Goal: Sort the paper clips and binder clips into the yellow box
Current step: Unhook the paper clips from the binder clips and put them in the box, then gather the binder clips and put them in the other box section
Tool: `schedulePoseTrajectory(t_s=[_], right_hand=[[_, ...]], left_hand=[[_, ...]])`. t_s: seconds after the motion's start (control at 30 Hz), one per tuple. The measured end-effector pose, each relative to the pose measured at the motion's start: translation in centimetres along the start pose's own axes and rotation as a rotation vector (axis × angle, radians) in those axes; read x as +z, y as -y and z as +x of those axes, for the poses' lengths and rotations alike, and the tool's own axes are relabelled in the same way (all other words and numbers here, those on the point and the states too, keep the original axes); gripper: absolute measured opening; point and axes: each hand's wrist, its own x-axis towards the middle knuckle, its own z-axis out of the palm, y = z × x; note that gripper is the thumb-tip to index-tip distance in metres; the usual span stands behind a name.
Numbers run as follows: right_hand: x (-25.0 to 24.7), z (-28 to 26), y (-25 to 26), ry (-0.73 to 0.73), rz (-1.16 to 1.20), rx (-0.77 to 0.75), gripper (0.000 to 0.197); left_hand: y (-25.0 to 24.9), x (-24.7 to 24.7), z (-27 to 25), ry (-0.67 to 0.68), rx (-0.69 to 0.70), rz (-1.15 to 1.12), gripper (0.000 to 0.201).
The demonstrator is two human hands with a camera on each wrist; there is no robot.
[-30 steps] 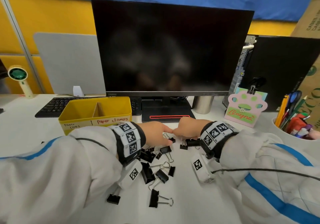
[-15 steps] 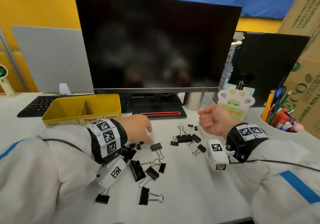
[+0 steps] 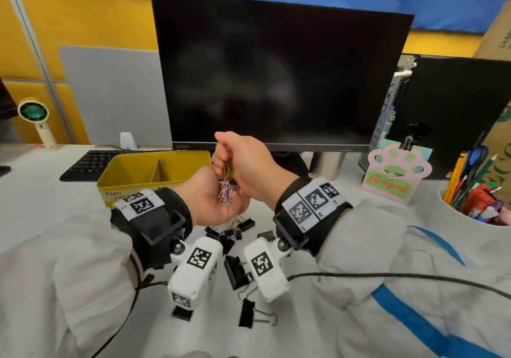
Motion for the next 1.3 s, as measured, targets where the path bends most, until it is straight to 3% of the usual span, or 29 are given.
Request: schedulePoseTrajectory(t_s=[0.13,0.2,0.33,0.43,0.53,0.6,0.7,0.8,0.97,1.13,1.23,1.3], right_hand=[[1.5,0.6,0.3,-0.022,-0.192,-0.138,0.025],[2.3,1.0,0.1,-0.025,-0.238,-0.196,0.030],[3.8,2.5,-0.5,-0.122,-0.365,-0.368,0.039],[4.0,4.1,-1.9,-0.158,-0.521,-0.379,0.025],[3.9,4.8,-3.9,0.029,-0.741,-0.180,0.012],[4.1,4.9,-4.8,0.144,-0.940,-0.114,0.023],[4.7,4.4,-5.2,0.236,-1.181,-0.105,0.028],[5.1,4.6,-5.8,0.237,-1.350,-0.172,0.027],[5.4,5.1,-6.4,0.216,-1.404,-0.183,0.026],[5.9,4.7,-6.0,0.161,-1.330,-0.128,0.023],[7.5,4.0,-6.3,0.039,-1.262,-0.371,0.018],[9.4,3.3,-6.1,0.145,-1.187,-0.540,0.016]], left_hand=[[-1.4,-1.4,-1.2,-0.025,0.040,-0.134,0.041],[-2.4,-1.9,-2.0,-0.058,0.119,-0.160,0.033],[-5.6,-3.3,-3.3,-0.135,0.291,-0.028,0.040],[-8.4,-5.4,-4.3,-0.301,0.486,0.255,0.035],[-10.2,-7.9,-5.1,-0.640,0.667,0.807,0.032],[-10.6,-10.0,-5.3,-0.826,0.724,1.226,0.035],[-10.6,-12.4,-5.1,-0.789,0.753,1.533,0.036],[-10.3,-13.7,-4.3,-0.722,0.755,1.639,0.036],[-9.9,-14.0,-4.2,-0.644,0.705,1.691,0.035],[-9.6,-13.9,-5.2,-0.711,0.969,1.606,0.064],[-10.0,-14.2,-6.5,-0.833,1.014,1.603,0.039],[-10.3,-14.7,-8.0,-0.891,1.012,1.613,0.026]])
